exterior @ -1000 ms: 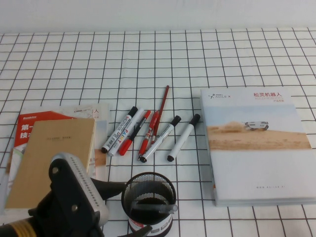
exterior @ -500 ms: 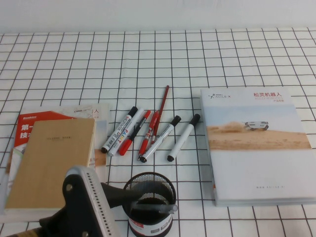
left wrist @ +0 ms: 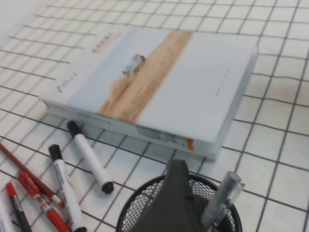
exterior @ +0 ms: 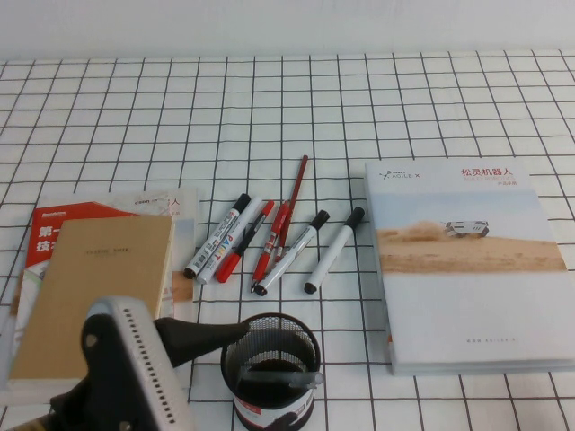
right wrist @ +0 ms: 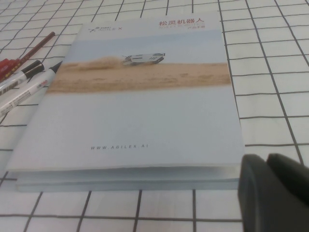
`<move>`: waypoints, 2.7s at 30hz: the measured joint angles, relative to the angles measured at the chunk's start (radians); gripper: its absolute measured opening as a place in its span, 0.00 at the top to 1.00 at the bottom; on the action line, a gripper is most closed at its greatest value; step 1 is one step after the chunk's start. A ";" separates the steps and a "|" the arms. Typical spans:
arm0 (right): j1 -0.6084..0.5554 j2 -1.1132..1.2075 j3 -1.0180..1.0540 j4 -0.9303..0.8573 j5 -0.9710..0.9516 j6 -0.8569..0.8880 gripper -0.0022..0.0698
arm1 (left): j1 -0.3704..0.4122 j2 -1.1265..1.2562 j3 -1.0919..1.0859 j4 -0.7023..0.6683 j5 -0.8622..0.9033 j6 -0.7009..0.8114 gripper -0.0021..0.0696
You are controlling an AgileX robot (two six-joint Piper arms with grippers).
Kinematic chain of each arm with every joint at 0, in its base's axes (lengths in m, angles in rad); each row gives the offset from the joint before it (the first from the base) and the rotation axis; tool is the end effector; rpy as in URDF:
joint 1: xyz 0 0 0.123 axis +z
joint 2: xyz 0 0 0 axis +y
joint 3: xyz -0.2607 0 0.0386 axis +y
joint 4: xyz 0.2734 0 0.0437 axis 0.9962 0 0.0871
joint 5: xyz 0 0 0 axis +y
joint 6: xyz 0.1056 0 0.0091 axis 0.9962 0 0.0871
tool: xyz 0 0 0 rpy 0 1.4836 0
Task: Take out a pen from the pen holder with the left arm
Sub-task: 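Take a marker out of the pen holder and lay it on the table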
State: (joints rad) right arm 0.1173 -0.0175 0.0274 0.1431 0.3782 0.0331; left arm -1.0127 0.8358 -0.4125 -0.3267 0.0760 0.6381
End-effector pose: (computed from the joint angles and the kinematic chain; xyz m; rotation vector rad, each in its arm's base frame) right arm 0.1122 0.0189 0.1669 0.0093 1.8749 0.2447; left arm 0.1133 -0.1865 0.2277 1.2491 1.5751 -0.4762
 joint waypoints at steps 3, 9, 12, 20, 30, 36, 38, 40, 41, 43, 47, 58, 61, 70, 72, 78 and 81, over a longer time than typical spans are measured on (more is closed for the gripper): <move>0.000 0.000 0.000 0.000 0.000 0.000 0.99 | -0.002 -0.038 0.075 0.173 -0.130 -0.198 0.18; 0.000 0.000 0.000 0.000 0.000 0.000 0.99 | -0.002 -0.062 0.177 0.446 -0.299 -0.596 0.18; 0.000 0.000 0.000 0.000 0.000 0.000 0.99 | -0.002 -0.042 0.186 0.532 -0.335 -0.647 0.18; 0.000 0.000 0.000 0.000 0.000 0.000 0.99 | -0.002 0.144 0.186 0.598 -0.495 -0.610 0.18; 0.000 0.000 0.000 0.000 0.000 0.000 0.99 | -0.002 0.387 0.186 0.534 -0.755 -0.454 0.18; 0.000 0.000 0.000 0.000 0.000 0.000 0.99 | -0.002 0.451 0.185 0.347 -0.784 -0.335 0.18; 0.000 0.000 0.000 0.000 0.000 0.000 0.99 | -0.002 0.476 0.185 0.327 -0.800 -0.314 0.18; 0.000 0.000 0.000 0.000 0.000 0.000 0.99 | -0.002 0.504 0.185 0.318 -0.817 -0.300 0.18; 0.000 0.000 0.000 0.000 0.000 0.000 0.99 | -0.002 0.518 0.185 0.303 -0.828 -0.295 0.18; 0.000 0.000 0.000 0.000 0.000 0.000 0.99 | -0.002 0.542 0.185 0.274 -0.849 -0.282 0.19; 0.000 0.000 0.000 0.000 0.000 0.000 0.99 | -0.002 0.583 0.167 0.232 -0.879 -0.259 0.23; 0.000 0.000 0.000 0.000 0.000 0.000 0.99 | -0.002 0.634 0.143 0.230 -0.905 -0.249 0.30; 0.000 0.000 0.000 0.000 0.000 0.000 0.99 | -0.002 0.638 0.143 0.229 -0.907 -0.249 0.39; 0.000 0.000 0.000 0.000 0.000 0.000 0.99 | -0.002 0.638 0.143 0.229 -0.909 -0.249 0.69; 0.000 0.000 0.000 0.000 0.000 0.000 0.99 | -0.002 0.638 0.143 0.229 -0.909 -0.249 0.71; 0.000 0.000 0.000 0.000 0.000 0.000 0.99 | -0.002 0.638 0.143 0.244 -0.909 -0.249 0.73; 0.000 0.000 0.000 0.000 0.000 0.000 0.99 | -0.002 0.638 0.143 0.269 -0.909 -0.249 0.75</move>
State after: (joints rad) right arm 0.1173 -0.0175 0.0274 0.1431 0.3782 0.0331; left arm -1.0149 1.4741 -0.2694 -0.0572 -0.8331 0.3891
